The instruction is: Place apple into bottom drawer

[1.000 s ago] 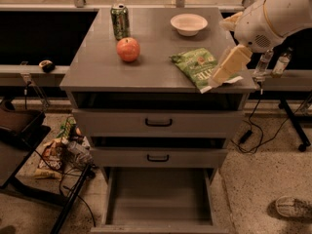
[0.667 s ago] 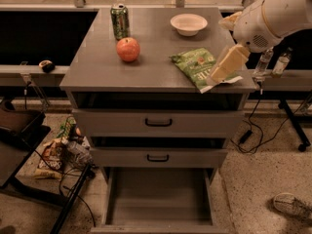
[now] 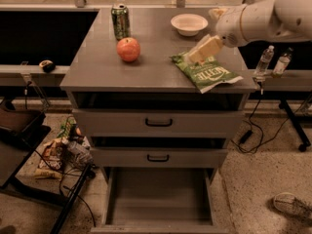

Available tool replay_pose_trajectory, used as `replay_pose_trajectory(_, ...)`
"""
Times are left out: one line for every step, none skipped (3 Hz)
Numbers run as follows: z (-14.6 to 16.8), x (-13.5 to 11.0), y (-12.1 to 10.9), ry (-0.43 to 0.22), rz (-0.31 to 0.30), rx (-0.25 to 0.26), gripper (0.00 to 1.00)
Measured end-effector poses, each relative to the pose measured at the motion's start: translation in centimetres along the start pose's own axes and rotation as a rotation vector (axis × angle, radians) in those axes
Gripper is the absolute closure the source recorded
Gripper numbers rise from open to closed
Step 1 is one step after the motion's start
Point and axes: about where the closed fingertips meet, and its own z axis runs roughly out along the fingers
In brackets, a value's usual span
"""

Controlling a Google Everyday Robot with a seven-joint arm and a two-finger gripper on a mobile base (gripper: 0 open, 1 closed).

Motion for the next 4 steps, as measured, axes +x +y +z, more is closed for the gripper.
replay_pose_trajectory(3.3,-0.6,-1.6,-0.106,0.062,0.052,0.0)
replay_pose_trajectory(5.4,-0.6,-1.0,-0.11,0.088,0.03,0.0)
replay_pose_trajectory(9.0,-1.3,0.6,-0.156,0.158,0.012,0.0)
replay_pose_trajectory(12.3,-3.3,2.9,-0.221,0.232,0.013,0.0)
